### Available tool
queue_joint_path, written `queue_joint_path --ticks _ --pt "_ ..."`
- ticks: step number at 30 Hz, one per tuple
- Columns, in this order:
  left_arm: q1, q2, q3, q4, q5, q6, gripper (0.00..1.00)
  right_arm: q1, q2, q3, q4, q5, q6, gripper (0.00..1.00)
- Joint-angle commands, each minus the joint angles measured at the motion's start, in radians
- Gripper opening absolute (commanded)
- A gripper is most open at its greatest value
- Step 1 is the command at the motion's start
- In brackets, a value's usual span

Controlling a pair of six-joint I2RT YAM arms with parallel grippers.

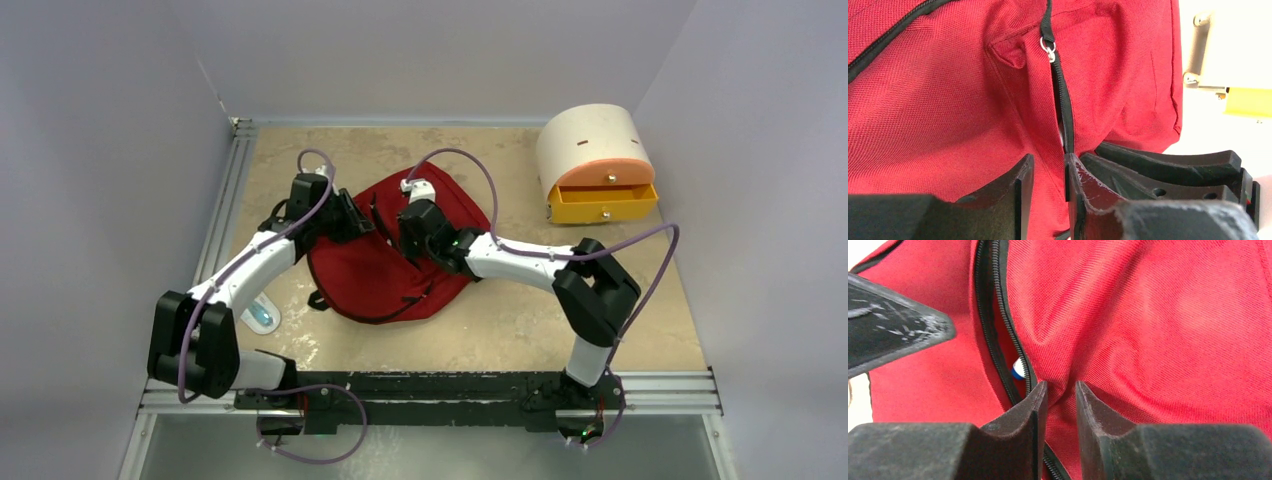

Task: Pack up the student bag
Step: Adjust the student bag at the center of the board.

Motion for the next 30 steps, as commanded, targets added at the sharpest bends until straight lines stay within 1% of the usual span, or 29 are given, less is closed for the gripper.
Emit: queue_joint_path --ticks 1,6,10,14,19,24,30 --pt "0.013 0.031 0.068 0.058 0.025 0.024 0.29 -0.003 0.021 0.061 0.029 -0.020 -0.009 0.31" --pt "0.027 0.087 0.107 0.071 0.021 0.026 0.33 -0.003 -0.019 0.062 0.033 -0.043 -0.006 0.35" --pt "0.046 0.130 0.143 0.073 0.023 0.020 0.34 -0.002 -0.092 0.035 0.023 -0.030 -0.005 0.39" --pt "0.080 0.121 0.151 0.078 0.024 0.015 0.34 -0.009 -0.160 0.011 0.016 -0.008 0.000 0.41" --pt "0.148 0.104 0.146 0.069 0.053 0.018 0.34 -0.025 -0.194 0.031 0.023 -0.037 -0.004 0.44" --pt "0.177 0.070 0.104 0.067 0.082 0.026 0.33 -0.055 -0.135 0.118 0.032 -0.119 -0.018 0.47" --pt "0.191 0.021 0.033 0.073 0.107 0.037 0.31 -0.072 0.025 0.317 -0.034 -0.171 -0.051 0.48"
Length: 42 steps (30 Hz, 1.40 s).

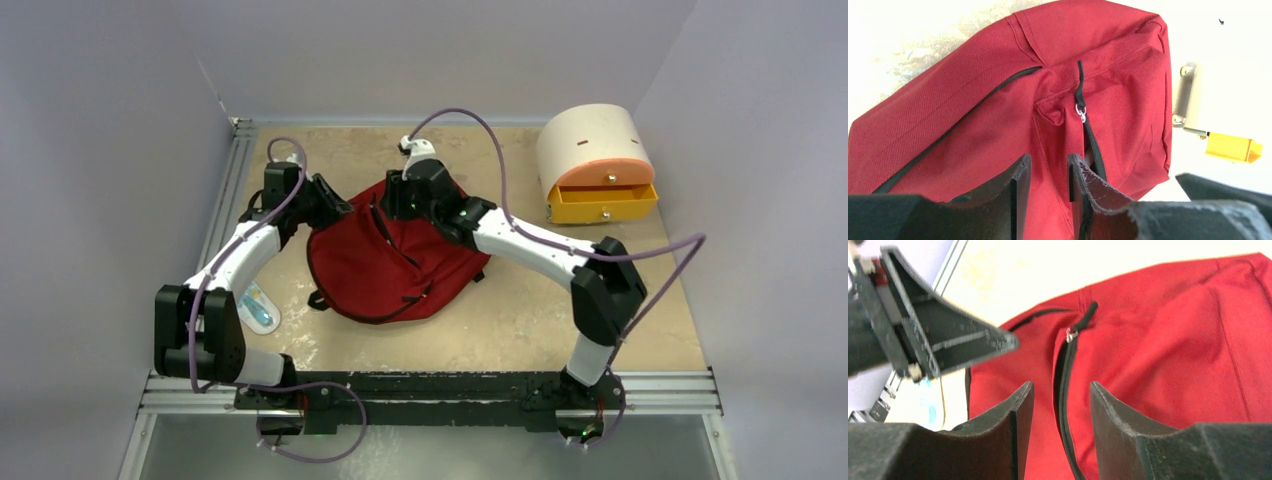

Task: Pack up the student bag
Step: Adjust the student bag at the center of the board, then zip the student bag at the center of the board.

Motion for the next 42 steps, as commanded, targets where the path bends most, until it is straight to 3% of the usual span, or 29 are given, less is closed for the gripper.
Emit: queue_joint_path --ticks 1,14,30,42 --pt "0.013 -0.060 -0.043 0.037 0.046 0.026 0.31 -0.008 0.117 0.177 -0.040 -0.056 -0.041 0.48" --pt "0.014 -0.080 -0.090 0.054 0.091 0.024 0.29 -0.018 0.443 0.537 -0.212 -0.066 -0.040 0.48" --pt "0.014 -0.090 -0.115 0.069 0.110 0.012 0.28 -0.044 0.542 0.632 -0.261 0.002 0.001 0.50" --pt "0.014 -0.092 -0.120 0.072 0.113 0.008 0.28 -0.050 0.619 0.696 -0.264 -0.065 -0.011 0.49"
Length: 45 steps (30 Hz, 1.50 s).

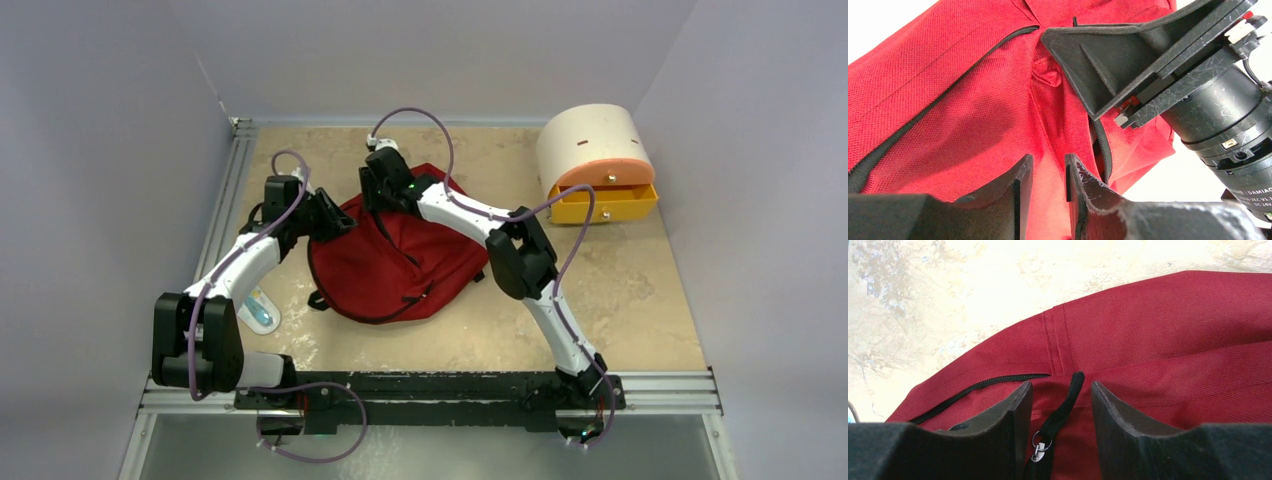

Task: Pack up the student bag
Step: Zip the student bag at the center of the board.

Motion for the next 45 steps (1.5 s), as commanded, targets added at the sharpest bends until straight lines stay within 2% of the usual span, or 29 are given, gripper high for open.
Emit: queue_joint_path --ticks 1,5,16,27,33,39,45 --pt "0.009 -0.032 -0.003 0.044 0.022 0.005 0.28 -0.002 -0.005 0.048 -0.006 -0.047 -0.004 0.48" --pt "0.009 -0.030 -0.003 0.044 0.023 0.002 0.28 -0.002 -0.009 0.033 0.006 -0.068 0.000 0.41" --pt "0.009 -0.039 -0.003 0.035 0.016 0.003 0.28 -0.009 -0.055 -0.009 0.051 -0.068 0.008 0.00" --pt "0.009 -0.034 0.020 0.026 -0.036 -0.043 0.28 -0.032 -0.246 -0.203 0.256 -0.094 -0.010 0.00" --pt "0.009 0.008 0.047 0.046 -0.026 -0.064 0.29 -0.035 -0.285 -0.236 0.277 -0.129 -0.004 0.00" --pt "0.009 0.057 0.073 0.074 -0.010 -0.118 0.36 -0.040 -0.308 -0.275 0.295 -0.147 0.007 0.00" --pt "0.009 0.099 0.103 0.101 -0.013 -0.244 0.42 -0.045 -0.320 -0.319 0.315 -0.154 0.036 0.00"
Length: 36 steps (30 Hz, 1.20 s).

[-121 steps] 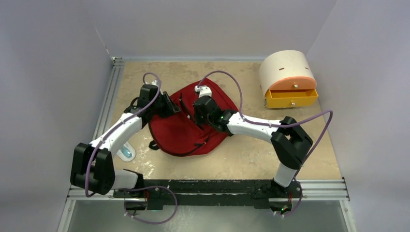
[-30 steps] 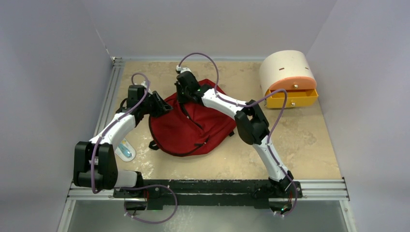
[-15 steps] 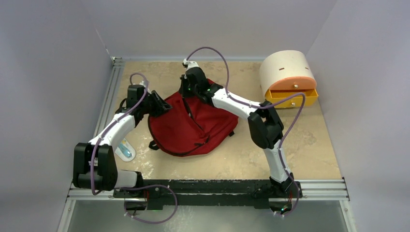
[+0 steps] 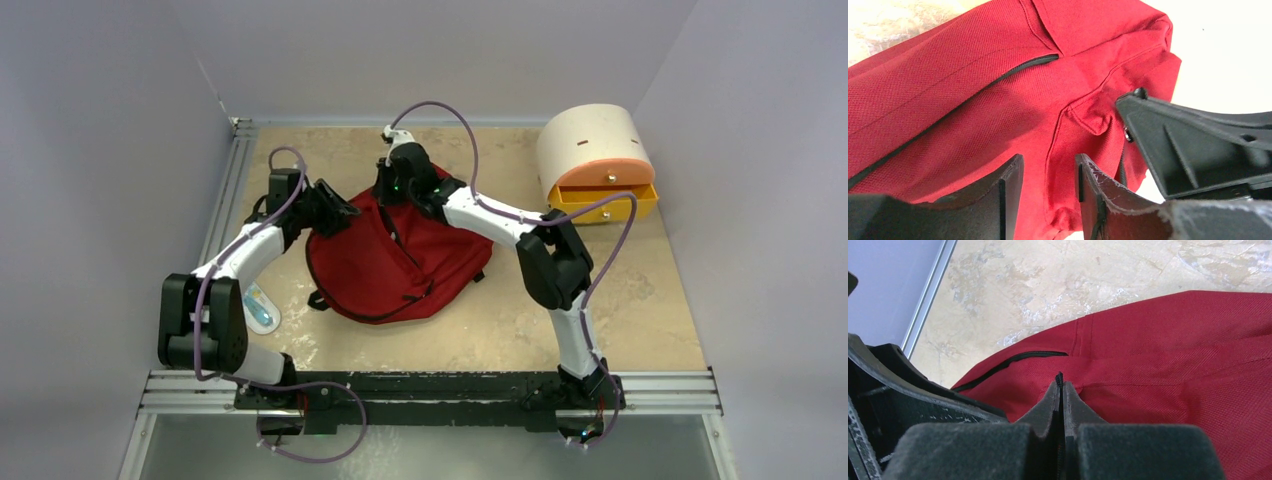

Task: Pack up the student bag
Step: Zip the student bag at the center of the board.

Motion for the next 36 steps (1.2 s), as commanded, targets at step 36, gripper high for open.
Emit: queue_joint_path --ticks 36 --pt "-0.047 0.138 0.129 0.130 0.028 -0.444 0.42 -0.106 -0.141 -0.258 0.402 -0.304 0.292 0.00"
